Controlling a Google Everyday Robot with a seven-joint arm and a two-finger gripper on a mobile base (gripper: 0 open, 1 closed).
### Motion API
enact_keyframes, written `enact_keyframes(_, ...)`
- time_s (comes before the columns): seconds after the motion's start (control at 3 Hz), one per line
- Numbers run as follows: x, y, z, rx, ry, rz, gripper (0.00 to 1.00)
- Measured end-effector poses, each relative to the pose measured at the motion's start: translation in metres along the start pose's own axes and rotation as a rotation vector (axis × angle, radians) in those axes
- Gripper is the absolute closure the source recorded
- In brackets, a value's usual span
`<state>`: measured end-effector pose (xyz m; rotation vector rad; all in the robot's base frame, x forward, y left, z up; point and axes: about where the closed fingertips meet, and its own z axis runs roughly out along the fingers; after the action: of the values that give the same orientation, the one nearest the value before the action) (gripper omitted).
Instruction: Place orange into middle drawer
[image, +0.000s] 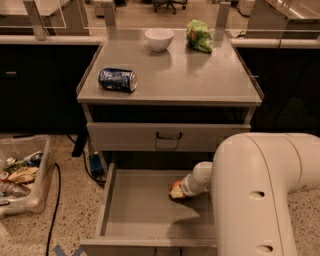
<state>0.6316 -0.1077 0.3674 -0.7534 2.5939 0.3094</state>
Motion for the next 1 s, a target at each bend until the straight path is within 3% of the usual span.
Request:
enact_keyframes(0.67,0.0000,0.0000,0.0000,0.000,0.000,0.000,0.11)
enact_keyframes(1.0,0.0001,0.0001,-0.0001,0.000,0.000,0.000,0.00)
